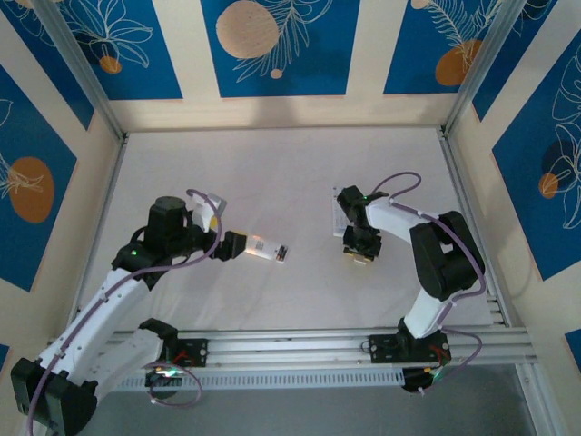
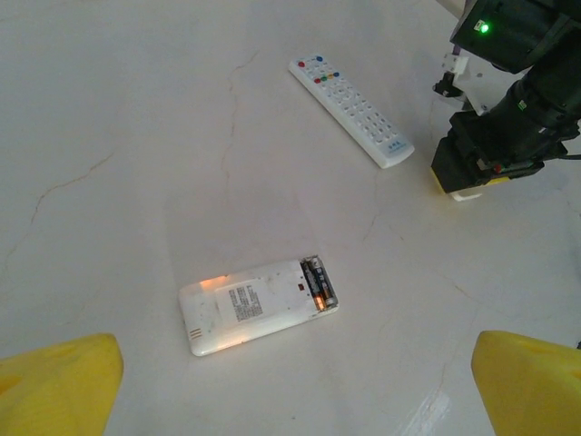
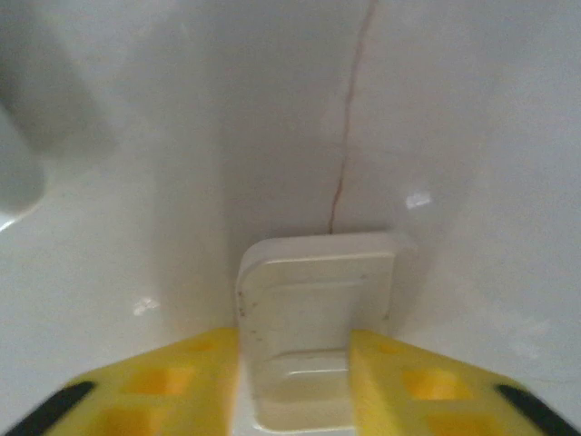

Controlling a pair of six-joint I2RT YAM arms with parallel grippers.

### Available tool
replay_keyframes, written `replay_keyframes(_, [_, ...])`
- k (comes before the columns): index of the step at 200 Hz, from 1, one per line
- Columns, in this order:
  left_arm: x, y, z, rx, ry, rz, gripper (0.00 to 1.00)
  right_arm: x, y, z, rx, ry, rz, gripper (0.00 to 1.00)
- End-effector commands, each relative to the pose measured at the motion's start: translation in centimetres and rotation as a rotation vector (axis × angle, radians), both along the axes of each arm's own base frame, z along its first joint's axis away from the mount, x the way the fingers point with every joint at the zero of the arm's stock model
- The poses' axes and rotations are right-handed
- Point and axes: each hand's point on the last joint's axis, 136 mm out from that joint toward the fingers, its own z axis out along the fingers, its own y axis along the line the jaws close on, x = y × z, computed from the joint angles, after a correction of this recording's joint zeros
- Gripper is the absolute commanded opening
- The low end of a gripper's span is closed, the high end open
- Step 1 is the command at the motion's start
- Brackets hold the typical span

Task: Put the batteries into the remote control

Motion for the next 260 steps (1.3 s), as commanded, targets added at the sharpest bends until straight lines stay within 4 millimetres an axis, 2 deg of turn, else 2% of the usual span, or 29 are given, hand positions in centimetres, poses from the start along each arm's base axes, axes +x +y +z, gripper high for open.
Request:
replay_keyframes(1, [-0.3,-0.3,0.1,0.015,-0.005,-0.028,0.99,-0.5,-0.3,0.2,0.01,-0.005,-0.009,0.28])
replay_keyframes(27, [-0.3,-0.2,0.0,0.017,-0.001,-0.024,0.99,-0.7,-0.2,0.4,0.021,-0.008,-0.009,0.2])
replay_keyframes(57, [-0.2,-0.1,-0.2,0.021,0.0,-0.017,1.0,-0.3,0.2,0.6,0.06,-0.022,-0.012,0.02])
replay_keyframes(76, [-0.4,-0.5,0.1,-0.002,-0.012,-0.04,1.0,0.4,1.3,2.4,0.127,-0.088,0.001,0.0])
replay_keyframes(85, [-0.6,-1.2,0.6,-0.04,-0.03,-0.072,1.0,1.1,2.6,4.2,0.21,-0.158,0.033,0.0])
replay_keyframes(96, [-1.0,-2.6,2.1,-0.121,-0.083,-0.153,0.99,2.1,5.3,7.1,0.376,-0.273,0.111,0.0])
replay_keyframes(106, [-1.6,-4.3,4.1,-0.216,-0.177,-0.259,0.99,2.9,7.9,10.4,0.546,-0.391,0.189,0.0])
replay_keyframes(114, [-2.2,-5.6,5.4,-0.267,-0.279,-0.345,1.0,3.0,10.3,14.1,0.713,-0.501,0.283,0.0])
replay_keyframes(118, [-2.4,-6.2,6.0,-0.279,-0.328,-0.378,1.0,3.0,10.9,15.3,0.76,-0.538,0.312,0.0])
replay_keyframes(128, [-2.7,-7.6,7.2,-0.279,-0.465,-0.449,1.0,2.5,12.9,19.5,0.922,-0.626,0.415,0.0])
replay_keyframes(144, [-3.0,-9.8,7.9,-0.216,-0.645,-0.576,1.0,1.0,15.0,24.5,1.113,-0.697,0.569,0.0])
replay_keyframes(157, [-2.5,-11.5,8.0,-0.167,-0.725,-0.651,1.0,-0.3,16.0,27.1,1.235,-0.72,0.665,0.0])
replay_keyframes(172, [-1.8,-13.1,9.1,-0.173,-0.762,-0.712,1.0,-1.9,16.9,29.2,1.354,-0.719,0.758,0.0])
replay_keyframes(194, [-0.5,-14.8,10.1,-0.181,-0.813,-0.732,1.0,-3.9,17.7,30.8,1.43,-0.713,0.85,0.0])
replay_keyframes(223, [0.3,-15.7,10.2,-0.194,-0.858,-0.734,1.0,-5.2,18.1,31.3,1.44,-0.716,0.889,0.0])
replay_keyframes(260, [-0.2,-16.4,11.0,-0.212,-0.902,-0.765,0.88,-5.5,18.4,31.1,1.454,-0.691,0.894,0.0])
